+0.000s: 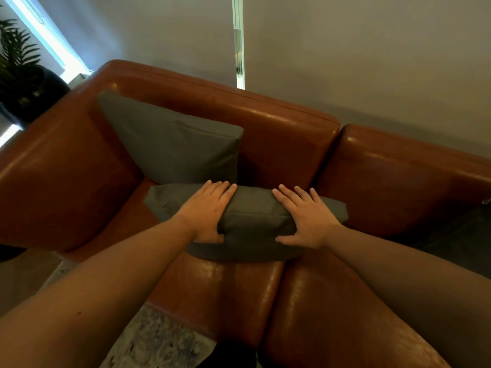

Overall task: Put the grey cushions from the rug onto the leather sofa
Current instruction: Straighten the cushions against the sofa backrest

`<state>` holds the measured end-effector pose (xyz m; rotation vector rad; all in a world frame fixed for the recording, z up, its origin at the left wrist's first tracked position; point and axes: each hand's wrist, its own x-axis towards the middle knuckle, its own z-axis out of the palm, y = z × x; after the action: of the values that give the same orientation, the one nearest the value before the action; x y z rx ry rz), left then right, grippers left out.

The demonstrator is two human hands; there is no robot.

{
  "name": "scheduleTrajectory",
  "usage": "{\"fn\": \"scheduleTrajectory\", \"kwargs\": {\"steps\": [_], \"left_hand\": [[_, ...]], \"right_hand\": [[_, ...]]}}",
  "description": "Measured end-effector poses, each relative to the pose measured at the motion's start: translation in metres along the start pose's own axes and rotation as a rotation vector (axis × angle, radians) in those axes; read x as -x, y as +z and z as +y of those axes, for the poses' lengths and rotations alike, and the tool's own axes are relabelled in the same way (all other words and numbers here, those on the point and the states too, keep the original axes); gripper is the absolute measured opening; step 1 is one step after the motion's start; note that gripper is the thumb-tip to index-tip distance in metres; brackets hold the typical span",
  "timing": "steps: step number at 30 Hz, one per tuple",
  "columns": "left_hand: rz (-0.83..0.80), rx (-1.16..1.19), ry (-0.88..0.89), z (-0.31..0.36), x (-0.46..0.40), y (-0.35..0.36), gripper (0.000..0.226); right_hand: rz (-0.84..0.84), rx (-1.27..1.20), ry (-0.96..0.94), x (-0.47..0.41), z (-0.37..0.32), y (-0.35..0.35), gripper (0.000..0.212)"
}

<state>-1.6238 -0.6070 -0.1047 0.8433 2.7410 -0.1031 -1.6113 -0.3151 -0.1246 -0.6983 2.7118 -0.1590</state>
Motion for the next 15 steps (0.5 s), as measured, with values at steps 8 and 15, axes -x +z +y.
{"fn": "scheduleTrajectory", "kwargs": {"steps": [8, 15], "left_hand": [[-0.002, 0.003, -0.063, 0.006, -0.007, -0.009, 0.140], [0.053, -0.051, 0.152, 0.058, -0.067, -0.052, 0.119]], "right_hand": [[0.018, 0.063, 0.073, 0.000, 0.000, -0.010, 0.131], [-0.004, 0.117, 0.108, 0.056, 0.065, -0.045, 0.124]]}}
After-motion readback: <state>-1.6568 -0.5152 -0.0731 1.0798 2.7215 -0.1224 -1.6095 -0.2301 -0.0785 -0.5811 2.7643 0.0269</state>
